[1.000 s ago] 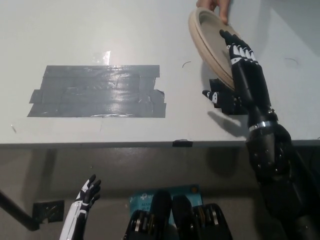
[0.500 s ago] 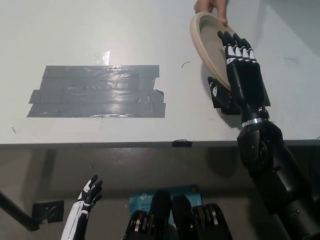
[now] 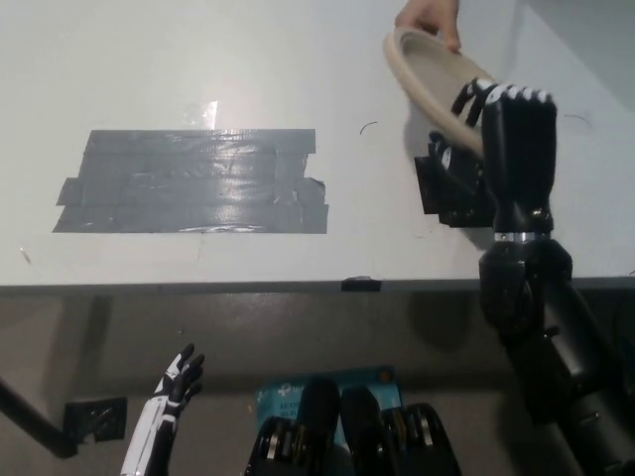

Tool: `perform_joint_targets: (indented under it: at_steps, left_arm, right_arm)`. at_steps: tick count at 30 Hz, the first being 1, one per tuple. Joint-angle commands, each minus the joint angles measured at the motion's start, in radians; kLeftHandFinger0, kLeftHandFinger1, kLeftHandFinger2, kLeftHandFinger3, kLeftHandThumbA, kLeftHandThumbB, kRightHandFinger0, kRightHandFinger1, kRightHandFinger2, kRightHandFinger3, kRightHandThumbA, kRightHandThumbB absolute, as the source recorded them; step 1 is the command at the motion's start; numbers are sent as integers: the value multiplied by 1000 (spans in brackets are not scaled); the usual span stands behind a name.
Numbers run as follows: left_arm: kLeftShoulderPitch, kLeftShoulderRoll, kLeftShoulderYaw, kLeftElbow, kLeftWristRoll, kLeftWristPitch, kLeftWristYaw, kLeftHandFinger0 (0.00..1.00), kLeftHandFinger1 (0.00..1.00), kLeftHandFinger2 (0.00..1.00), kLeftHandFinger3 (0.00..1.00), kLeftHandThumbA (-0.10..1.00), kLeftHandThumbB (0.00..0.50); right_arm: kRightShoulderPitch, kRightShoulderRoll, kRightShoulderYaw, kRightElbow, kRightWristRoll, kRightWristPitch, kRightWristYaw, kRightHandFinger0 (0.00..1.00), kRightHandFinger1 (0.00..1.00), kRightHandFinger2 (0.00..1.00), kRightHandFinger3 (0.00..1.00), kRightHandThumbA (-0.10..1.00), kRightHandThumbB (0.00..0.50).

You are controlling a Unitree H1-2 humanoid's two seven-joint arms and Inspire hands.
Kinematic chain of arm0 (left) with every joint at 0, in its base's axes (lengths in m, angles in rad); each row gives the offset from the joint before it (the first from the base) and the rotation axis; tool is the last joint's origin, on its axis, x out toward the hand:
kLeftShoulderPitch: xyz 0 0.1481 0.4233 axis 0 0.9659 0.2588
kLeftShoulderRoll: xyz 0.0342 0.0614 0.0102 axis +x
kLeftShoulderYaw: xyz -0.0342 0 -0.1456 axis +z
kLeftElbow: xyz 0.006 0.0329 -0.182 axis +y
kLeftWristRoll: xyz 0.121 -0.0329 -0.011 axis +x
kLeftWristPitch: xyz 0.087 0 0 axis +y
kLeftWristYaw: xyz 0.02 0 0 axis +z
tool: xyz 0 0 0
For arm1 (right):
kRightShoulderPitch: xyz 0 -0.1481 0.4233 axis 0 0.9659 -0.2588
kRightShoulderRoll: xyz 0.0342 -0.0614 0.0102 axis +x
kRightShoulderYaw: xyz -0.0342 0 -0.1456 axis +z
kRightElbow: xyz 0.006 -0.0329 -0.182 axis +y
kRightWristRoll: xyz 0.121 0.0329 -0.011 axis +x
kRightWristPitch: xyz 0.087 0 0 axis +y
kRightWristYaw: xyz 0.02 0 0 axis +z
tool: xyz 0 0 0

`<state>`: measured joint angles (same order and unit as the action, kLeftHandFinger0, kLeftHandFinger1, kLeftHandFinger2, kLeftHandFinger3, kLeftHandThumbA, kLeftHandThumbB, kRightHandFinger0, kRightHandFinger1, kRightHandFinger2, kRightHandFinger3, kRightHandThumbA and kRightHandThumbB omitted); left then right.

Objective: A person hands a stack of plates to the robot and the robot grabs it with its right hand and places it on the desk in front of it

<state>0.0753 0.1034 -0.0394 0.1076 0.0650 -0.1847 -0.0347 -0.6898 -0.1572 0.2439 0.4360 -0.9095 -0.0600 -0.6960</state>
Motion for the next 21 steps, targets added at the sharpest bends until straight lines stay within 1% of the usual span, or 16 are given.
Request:
perform_joint_targets:
  at_steps: [1,2,3,4,6,7,8,11,12,13,14,15,17,19,20,21]
  left_arm:
    - [-11,13,0,-26,5,-28,-9,1000,1000,1000,1000,1000,194]
    - [-11,14,-1,-26,7,-30,-9,1000,1000,1000,1000,1000,194]
    - [-11,14,-1,-31,8,-23,-9,1000,1000,1000,1000,1000,194]
    - [-13,15,0,-32,8,-21,-9,1000,1000,1000,1000,1000,198]
    - [-13,15,0,-28,9,-26,-8,1000,1000,1000,1000,1000,200]
    - [-17,16,0,-26,10,-26,-8,1000,1000,1000,1000,1000,203]
    - [-19,17,-1,-24,10,-27,-9,1000,1000,1000,1000,1000,204]
    - [-17,18,-1,-33,12,-19,-10,1000,1000,1000,1000,1000,204]
    - [-17,18,-2,-38,13,-12,-10,1000,1000,1000,1000,1000,206]
    - [-16,18,-2,-39,13,-11,-10,1000,1000,1000,1000,1000,206]
    - [-19,20,-2,-37,11,-14,-12,1000,1000,1000,1000,1000,208]
    - [-23,21,0,-35,7,-15,-14,1000,1000,1000,1000,1000,217]
    - [-24,21,0,-35,5,-13,-15,1000,1000,1000,1000,1000,220]
    - [-27,23,-1,-35,7,-13,-16,1000,1000,1000,1000,1000,223]
    - [-31,25,-1,-33,8,-13,-16,1000,1000,1000,1000,1000,226]
    - [-31,25,-2,-34,8,-11,-16,1000,1000,1000,1000,1000,232]
  right_arm:
    - [-77,-38,-12,-105,-42,-1,-57,0,43,271,357,1000,0]
    - [-78,-43,-13,-118,-42,-3,-53,0,42,271,357,1000,0]
    - [-83,-49,-16,-124,-40,-12,-59,0,9,238,319,1000,0]
    - [-88,-53,-19,-133,-35,-19,-60,0,5,235,317,1000,0]
    - [-94,-64,-28,-167,-21,-25,-41,0,0,237,320,1000,0]
    - [-101,-73,-31,-180,-24,-24,-38,0,3,252,346,1000,0]
    - [-107,-81,-32,-192,-30,-22,-37,0,3,253,350,1000,0]
    - [-118,-99,-38,-204,-19,-23,-20,0,0,219,284,1000,8]
    - [-125,-111,-37,-186,-17,-35,-24,0,0,178,250,1000,6]
    - [-128,-115,-36,-179,-16,-39,-26,0,0,174,245,1000,5]
    - [-133,-130,-24,-156,-32,-45,-33,0,0,175,242,983,0]
    - [-139,-149,-6,-118,-49,-56,-35,0,0,186,240,943,3]
    - [-139,-163,13,-89,-56,-56,-15,0,0,199,241,924,1]
    - [-143,-175,37,-55,-75,-54,-11,0,0,187,231,888,4]
    - [-148,-179,53,-22,-76,-62,-20,0,0,150,196,818,20]
    - [-152,-181,64,0,-84,-65,-28,0,0,128,178,817,27]
